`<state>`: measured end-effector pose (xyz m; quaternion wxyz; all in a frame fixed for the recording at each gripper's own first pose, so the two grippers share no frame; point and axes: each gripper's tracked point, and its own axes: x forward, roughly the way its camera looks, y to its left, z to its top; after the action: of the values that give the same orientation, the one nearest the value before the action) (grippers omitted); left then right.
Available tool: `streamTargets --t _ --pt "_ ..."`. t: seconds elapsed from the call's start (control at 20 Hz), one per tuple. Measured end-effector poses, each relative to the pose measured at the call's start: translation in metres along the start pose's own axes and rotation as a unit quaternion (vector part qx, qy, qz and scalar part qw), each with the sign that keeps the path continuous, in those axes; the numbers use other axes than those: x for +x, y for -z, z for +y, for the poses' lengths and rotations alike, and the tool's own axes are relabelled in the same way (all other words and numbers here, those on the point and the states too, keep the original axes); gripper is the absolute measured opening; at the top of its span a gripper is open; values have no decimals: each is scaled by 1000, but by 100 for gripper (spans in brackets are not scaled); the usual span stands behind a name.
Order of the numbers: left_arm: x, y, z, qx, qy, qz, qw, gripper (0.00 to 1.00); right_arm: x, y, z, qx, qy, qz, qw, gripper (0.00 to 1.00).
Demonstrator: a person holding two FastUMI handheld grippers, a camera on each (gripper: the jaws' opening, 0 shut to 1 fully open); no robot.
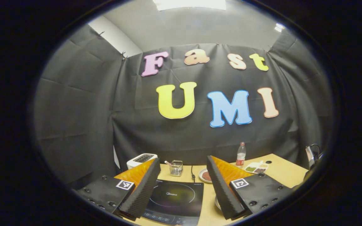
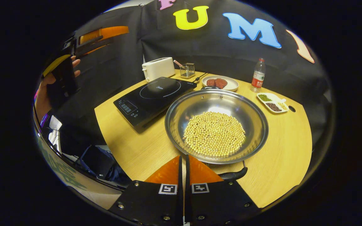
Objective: First push the handle of the pot to place it horizontally, then grasp the pot with both hands and set it on the induction cooktop.
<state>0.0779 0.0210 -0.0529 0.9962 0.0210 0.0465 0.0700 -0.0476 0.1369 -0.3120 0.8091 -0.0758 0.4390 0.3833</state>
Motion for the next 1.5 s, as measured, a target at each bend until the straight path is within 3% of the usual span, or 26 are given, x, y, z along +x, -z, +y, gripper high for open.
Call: streamTargets --t 0.15,0.35,0.5,0.55,0.7,0.8,0.95,1.5 --pt "5 7 -5 5 -1 7 1000 99 8 16 -3 17 -6 33 999 3" --pt "10 8 -13 7 0 12 1000 96 13 21 -14 28 3 43 999 3" --pt "13 8 -19 12 4 12 1000 99 12 21 -19 46 3 40 998 1" --pt "15 8 -22 12 5 12 1000 93 11 22 -21 51 4 38 998 1" --pt "18 10 -28 8 10 15 1000 93 9 21 -34 57 18 36 998 1" --pt "21 11 -32 7 12 15 1000 99 7 23 -44 62 28 36 997 1" --pt "24 11 -38 5 14 14 1000 96 2 23 -61 67 44 37 996 1" --pt "35 15 -53 2 7 17 1000 99 -7 27 -112 77 81 48 993 1"
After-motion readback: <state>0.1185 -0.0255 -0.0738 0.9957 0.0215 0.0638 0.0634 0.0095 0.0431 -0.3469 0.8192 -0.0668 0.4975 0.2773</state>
